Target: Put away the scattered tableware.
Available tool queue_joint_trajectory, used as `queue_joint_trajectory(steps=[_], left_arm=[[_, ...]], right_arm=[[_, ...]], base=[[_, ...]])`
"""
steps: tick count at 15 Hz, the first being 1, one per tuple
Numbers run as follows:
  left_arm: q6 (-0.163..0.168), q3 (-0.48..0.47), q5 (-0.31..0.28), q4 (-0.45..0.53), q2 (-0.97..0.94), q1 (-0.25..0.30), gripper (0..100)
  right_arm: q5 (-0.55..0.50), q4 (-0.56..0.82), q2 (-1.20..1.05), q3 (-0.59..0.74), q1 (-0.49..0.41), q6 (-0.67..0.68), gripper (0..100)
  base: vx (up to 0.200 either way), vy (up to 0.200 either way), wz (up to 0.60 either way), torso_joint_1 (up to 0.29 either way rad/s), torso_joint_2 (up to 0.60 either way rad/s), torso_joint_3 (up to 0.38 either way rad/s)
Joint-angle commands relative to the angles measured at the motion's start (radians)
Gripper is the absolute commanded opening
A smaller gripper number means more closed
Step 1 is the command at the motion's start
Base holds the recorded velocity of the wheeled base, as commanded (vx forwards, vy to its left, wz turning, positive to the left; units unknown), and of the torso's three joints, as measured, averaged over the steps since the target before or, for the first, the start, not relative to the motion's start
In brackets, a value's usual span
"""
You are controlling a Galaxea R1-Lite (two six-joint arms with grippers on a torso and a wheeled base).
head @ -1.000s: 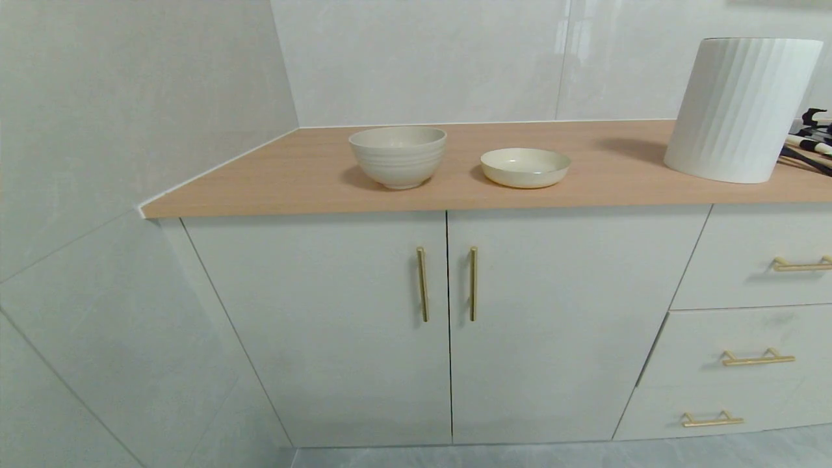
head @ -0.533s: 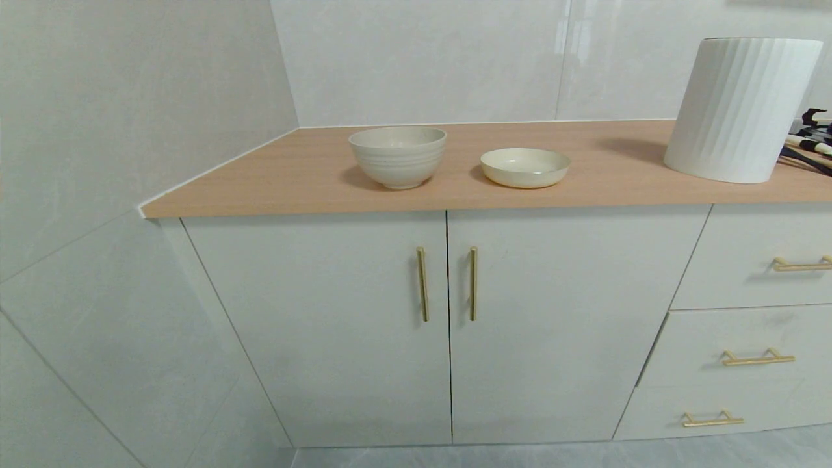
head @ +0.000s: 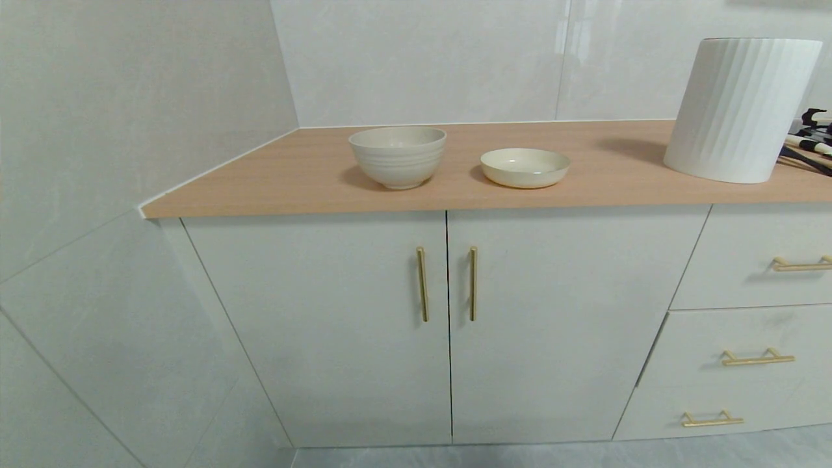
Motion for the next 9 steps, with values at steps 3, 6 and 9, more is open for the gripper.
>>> queue_joint_trajectory(steps=[3, 6, 9], left_arm=[[0.000, 0.000, 0.000, 0.000, 0.000, 0.000, 100], [0.000, 0.000, 0.000, 0.000, 0.000, 0.000, 100], [0.000, 0.000, 0.002, 0.000, 0.000, 0.000, 100]], right_arm=[[0.121, -0.054, 0.784, -0.394, 0.320, 0.085, 100], [0.123, -0.232, 0.998, -0.420, 0.432, 0.087, 100], [0.184, -0.361, 1.174, -0.492, 0.458, 0.102, 100]], base=[[0.000, 0.000, 0.00, 0.000, 0.00, 0.000], [0.000, 0.000, 0.00, 0.000, 0.00, 0.000], [0.000, 0.000, 0.00, 0.000, 0.00, 0.000]])
